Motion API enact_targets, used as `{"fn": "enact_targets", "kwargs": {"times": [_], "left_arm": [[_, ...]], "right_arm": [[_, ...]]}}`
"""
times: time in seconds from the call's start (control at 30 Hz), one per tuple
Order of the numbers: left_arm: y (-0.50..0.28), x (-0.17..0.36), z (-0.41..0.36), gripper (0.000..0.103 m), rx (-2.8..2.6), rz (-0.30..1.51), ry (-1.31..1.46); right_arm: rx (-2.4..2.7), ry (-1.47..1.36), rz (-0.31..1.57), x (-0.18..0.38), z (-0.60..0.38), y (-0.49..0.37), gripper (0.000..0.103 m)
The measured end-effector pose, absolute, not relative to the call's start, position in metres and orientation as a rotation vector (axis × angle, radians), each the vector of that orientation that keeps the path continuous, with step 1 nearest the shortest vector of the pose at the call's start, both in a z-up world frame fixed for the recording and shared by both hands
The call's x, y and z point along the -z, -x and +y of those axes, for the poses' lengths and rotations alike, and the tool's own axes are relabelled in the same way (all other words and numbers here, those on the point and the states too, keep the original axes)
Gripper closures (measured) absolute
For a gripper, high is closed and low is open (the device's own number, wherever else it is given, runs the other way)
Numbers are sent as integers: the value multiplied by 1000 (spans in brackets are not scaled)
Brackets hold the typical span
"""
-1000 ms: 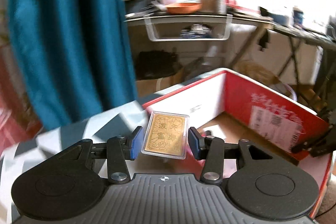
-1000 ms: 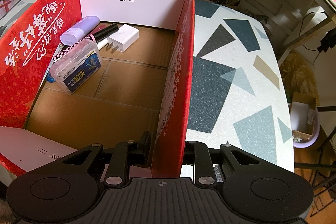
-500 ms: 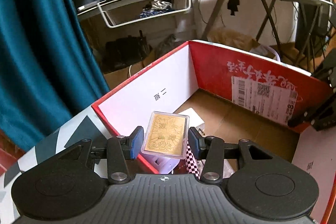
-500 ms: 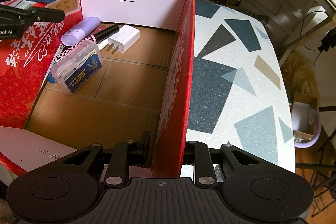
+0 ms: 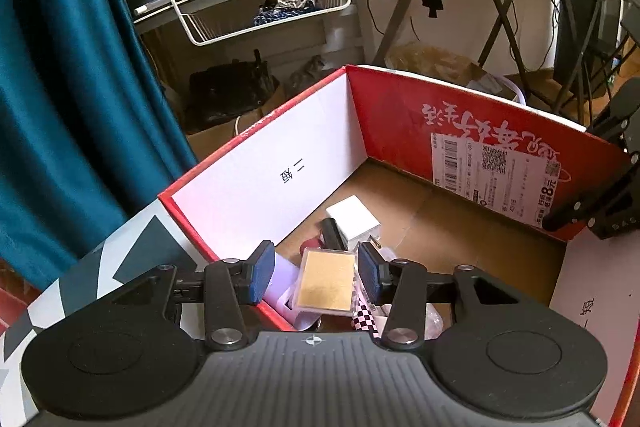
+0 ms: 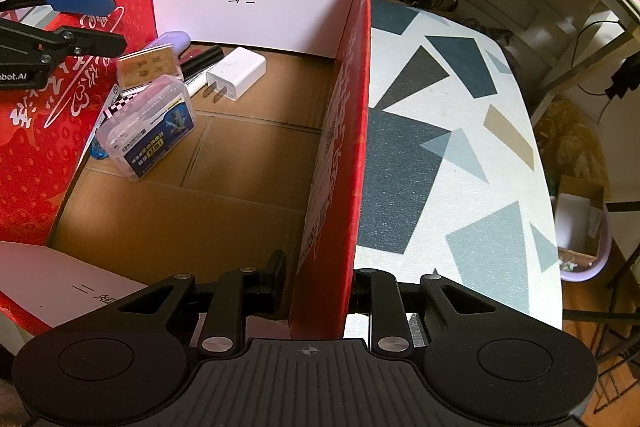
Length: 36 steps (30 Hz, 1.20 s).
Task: Organize rigid objects
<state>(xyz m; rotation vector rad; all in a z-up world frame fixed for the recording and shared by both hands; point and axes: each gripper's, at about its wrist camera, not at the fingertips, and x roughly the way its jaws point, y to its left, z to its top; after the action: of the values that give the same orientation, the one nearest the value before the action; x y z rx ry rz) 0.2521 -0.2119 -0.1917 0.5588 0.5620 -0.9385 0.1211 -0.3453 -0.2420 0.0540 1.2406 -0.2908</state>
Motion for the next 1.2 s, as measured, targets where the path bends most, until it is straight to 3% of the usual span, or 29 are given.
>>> {"fn": "enact_targets", "kwargs": {"times": [0.07, 0.23, 0.4, 0.47, 0.6, 1.2], "left_arm": [[-254, 187, -209, 53, 930, 570, -534], [-257, 169, -193, 38, 919, 581, -437], [-262, 150, -168, 10, 862, 600, -305], [-265, 143, -157, 5, 827, 615, -240], [-270, 135, -135, 0, 742, 657, -136], [-249, 147, -75, 0, 418, 812, -38]], "right_arm": [[291, -54, 1240, 242, -345, -121, 80], [293, -53, 1241, 242, -345, -121, 80], [296, -52, 1241, 242, -345, -120, 80], [295, -51, 1242, 242, -345, -120, 80], [296, -51, 1241, 242, -345, -120, 80], [298, -50, 1242, 242, -345, -120, 80]]}}
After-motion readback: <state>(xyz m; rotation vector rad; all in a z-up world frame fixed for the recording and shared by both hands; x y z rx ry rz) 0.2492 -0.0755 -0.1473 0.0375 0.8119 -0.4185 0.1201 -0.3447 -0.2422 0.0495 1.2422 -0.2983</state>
